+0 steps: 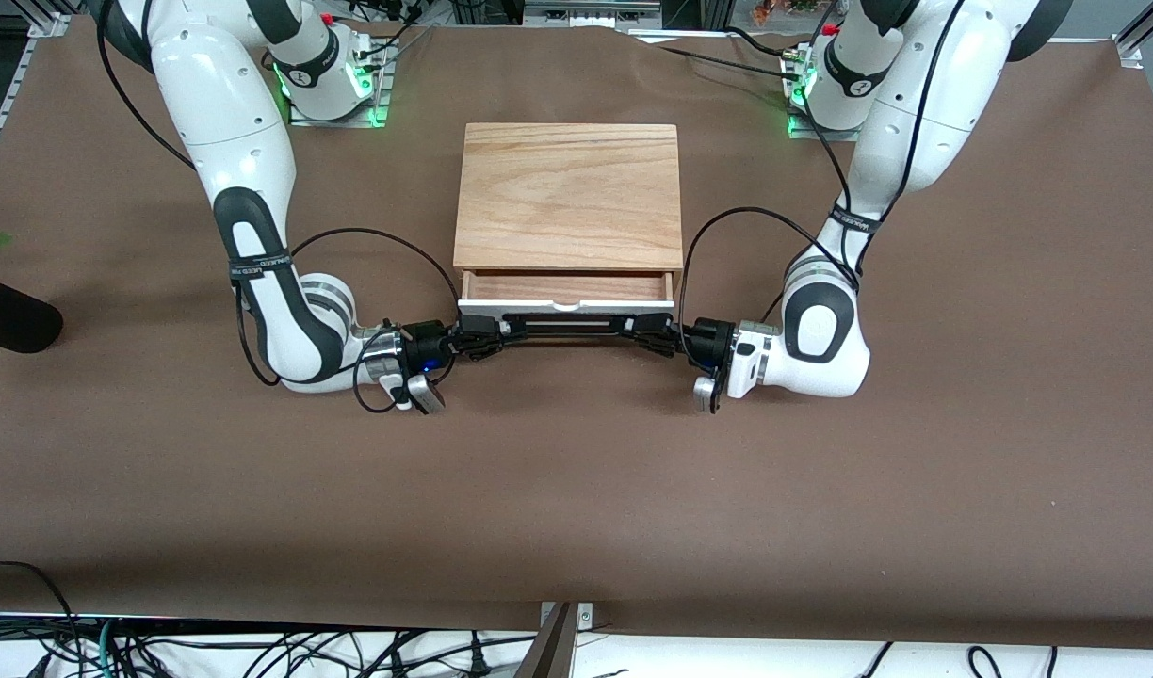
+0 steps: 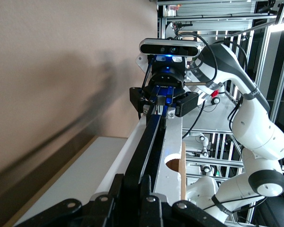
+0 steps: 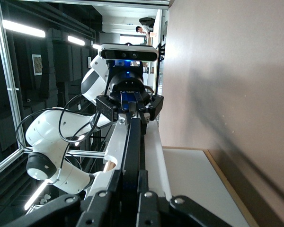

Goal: Pull top drawer with both arms simultaneously

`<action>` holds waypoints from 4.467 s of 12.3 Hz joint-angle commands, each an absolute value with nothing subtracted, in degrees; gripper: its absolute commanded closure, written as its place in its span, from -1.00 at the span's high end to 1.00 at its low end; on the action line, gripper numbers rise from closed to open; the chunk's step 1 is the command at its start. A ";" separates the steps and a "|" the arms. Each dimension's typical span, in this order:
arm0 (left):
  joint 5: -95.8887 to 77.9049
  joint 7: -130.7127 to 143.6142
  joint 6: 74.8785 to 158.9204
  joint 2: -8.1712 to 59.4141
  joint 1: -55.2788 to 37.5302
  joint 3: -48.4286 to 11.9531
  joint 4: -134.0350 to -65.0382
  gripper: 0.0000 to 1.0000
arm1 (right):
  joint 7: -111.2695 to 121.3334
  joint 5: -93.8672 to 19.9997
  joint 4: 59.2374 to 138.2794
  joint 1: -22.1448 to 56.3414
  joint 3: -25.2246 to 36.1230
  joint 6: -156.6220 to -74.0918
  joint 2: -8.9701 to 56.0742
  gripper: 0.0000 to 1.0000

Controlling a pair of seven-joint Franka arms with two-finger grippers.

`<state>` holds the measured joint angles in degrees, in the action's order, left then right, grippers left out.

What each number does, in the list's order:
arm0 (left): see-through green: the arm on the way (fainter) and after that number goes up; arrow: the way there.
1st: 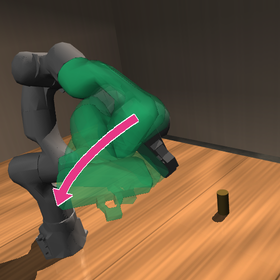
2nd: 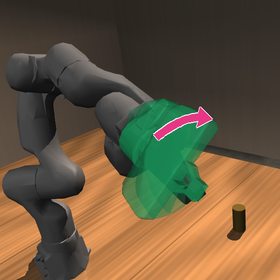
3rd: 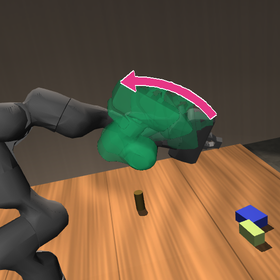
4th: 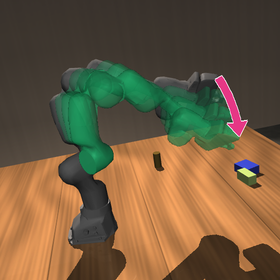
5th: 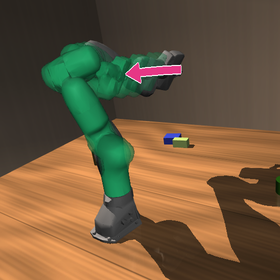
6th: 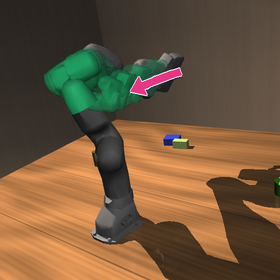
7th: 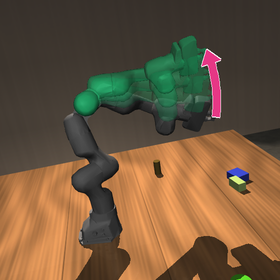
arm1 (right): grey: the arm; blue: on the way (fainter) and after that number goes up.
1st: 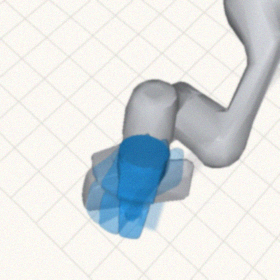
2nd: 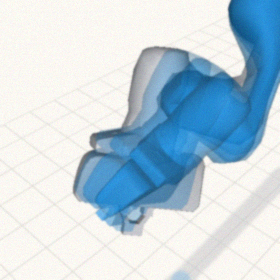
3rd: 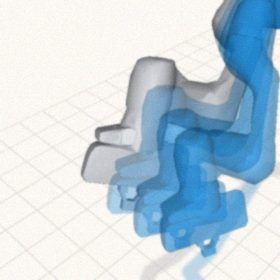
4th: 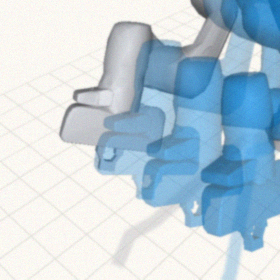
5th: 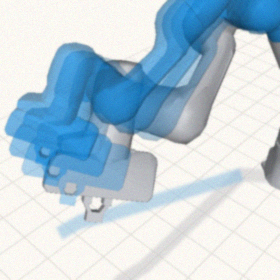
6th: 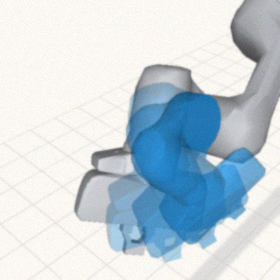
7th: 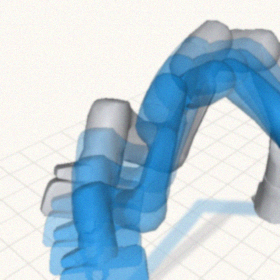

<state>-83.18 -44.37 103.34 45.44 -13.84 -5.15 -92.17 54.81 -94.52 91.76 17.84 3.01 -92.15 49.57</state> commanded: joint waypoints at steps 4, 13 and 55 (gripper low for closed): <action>-84.29 -35.51 102.04 49.21 -14.33 -5.98 -82.10 -1.00 | 49.93 -95.62 80.78 15.21 2.72 -97.02 54.84 -0.96; -84.55 -33.31 103.18 50.98 -14.15 -5.98 -78.49 -1.00 | 47.90 -95.62 75.94 13.97 2.64 -100.02 57.22 -0.96; -1.32 -14.69 91.05 14.36 -9.08 0.55 -80.39 1.00 | -3.43 -8.88 82.77 10.21 12.30 -116.01 23.69 1.00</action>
